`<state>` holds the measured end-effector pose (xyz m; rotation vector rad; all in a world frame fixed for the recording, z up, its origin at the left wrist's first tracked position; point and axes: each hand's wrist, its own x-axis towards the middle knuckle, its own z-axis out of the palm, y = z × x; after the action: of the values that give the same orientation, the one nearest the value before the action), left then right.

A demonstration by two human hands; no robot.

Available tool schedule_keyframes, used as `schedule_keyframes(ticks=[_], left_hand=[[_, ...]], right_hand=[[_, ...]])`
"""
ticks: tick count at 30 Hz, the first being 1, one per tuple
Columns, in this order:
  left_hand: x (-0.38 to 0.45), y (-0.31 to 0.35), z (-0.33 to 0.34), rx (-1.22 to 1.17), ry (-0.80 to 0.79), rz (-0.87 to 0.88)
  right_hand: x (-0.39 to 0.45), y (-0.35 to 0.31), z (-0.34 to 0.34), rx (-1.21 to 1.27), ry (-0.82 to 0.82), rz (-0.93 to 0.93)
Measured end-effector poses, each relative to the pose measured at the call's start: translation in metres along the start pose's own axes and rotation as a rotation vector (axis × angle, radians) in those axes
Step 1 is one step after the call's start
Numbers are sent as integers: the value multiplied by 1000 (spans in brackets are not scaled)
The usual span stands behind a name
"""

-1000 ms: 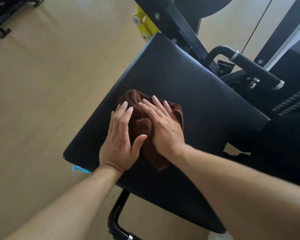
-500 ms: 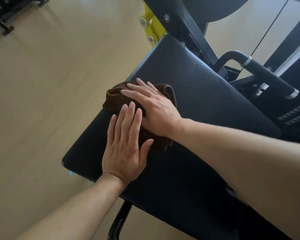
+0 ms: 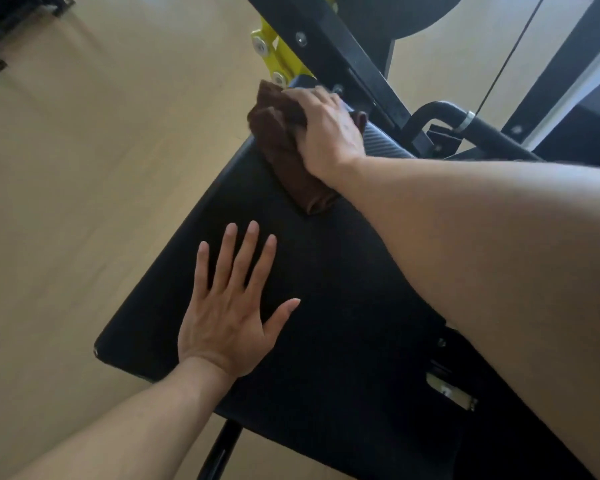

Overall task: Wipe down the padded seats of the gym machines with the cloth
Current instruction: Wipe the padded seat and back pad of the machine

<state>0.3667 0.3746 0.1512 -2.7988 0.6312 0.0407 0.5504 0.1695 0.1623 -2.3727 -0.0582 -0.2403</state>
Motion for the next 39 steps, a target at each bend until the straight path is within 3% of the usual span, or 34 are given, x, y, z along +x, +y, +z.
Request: schedule_keyframes(ticks=[7,16,22,27,32,39], left_hand=[[2,-1,2,-35,-22,25],[2,0,4,-41,4,20],[2,1,-3,-34,-44,28],[3,2,-5,-47,-21,49],[28,3,-23,-41,12,185],[131,43,-49,-138,18,198]], right_hand=[[-38,49,-26,44,158,416],[-136,19,-4,-12,111,170],[-209,-11,11,-109,-82,27],[-183,-3,9,-75,-130,77],[-148,14,2,-35,-96,46],[-107,55,-27,71,128,403]])
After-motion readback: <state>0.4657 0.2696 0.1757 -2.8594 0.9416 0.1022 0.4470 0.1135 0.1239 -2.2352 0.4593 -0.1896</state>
